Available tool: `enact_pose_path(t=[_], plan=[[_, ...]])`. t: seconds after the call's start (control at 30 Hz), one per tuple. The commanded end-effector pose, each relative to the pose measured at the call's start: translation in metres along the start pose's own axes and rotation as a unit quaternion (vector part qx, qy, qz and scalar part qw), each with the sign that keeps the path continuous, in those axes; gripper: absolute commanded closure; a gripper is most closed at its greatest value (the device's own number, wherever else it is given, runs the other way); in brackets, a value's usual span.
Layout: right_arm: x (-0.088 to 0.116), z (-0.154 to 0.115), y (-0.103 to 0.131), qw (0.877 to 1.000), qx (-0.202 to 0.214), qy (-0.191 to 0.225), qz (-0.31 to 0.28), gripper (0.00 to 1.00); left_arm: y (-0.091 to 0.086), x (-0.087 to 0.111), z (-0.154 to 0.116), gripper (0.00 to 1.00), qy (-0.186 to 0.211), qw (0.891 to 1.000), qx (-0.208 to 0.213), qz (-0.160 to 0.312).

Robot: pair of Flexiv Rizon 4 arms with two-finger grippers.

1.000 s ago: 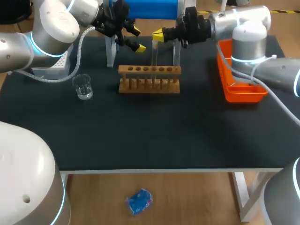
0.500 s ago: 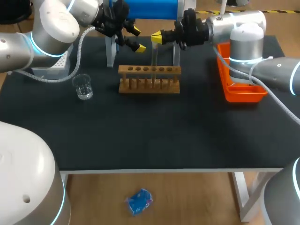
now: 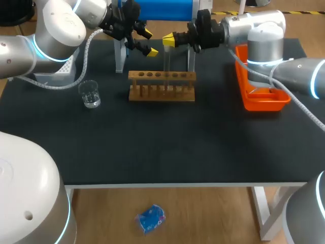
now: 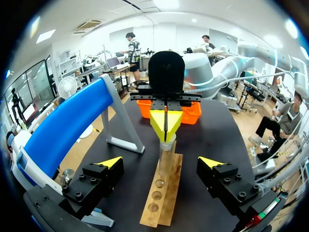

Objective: Invert the test tube, pick up the pipette, mount the tip to pipette, aspirate from beaker and dispense into the tube, eject the tip, return the pipette, and cap with the stopper.

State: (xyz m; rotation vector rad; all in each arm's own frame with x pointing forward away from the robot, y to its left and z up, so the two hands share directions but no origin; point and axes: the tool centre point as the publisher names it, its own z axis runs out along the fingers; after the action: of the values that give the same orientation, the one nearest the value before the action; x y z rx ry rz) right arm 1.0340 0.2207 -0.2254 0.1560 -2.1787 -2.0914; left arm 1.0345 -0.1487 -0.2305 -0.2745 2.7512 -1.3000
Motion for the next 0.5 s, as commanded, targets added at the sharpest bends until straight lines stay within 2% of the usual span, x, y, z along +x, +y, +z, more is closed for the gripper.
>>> enact_pose_path(t=[0.03, 0.5], plan=[[-0.002, -0.001, -0.011, 1.000, 0.000, 0.005, 0.006, 1.00, 0.000, -0.001, 0.000, 0.00, 0.001, 1.000, -0.001, 0.000], [0.001, 0.001, -0.022, 1.000, 0.000, 0.003, 0.027, 1.00, 0.000, -0.001, 0.000, 0.00, 0.001, 1.000, -0.001, 0.000]])
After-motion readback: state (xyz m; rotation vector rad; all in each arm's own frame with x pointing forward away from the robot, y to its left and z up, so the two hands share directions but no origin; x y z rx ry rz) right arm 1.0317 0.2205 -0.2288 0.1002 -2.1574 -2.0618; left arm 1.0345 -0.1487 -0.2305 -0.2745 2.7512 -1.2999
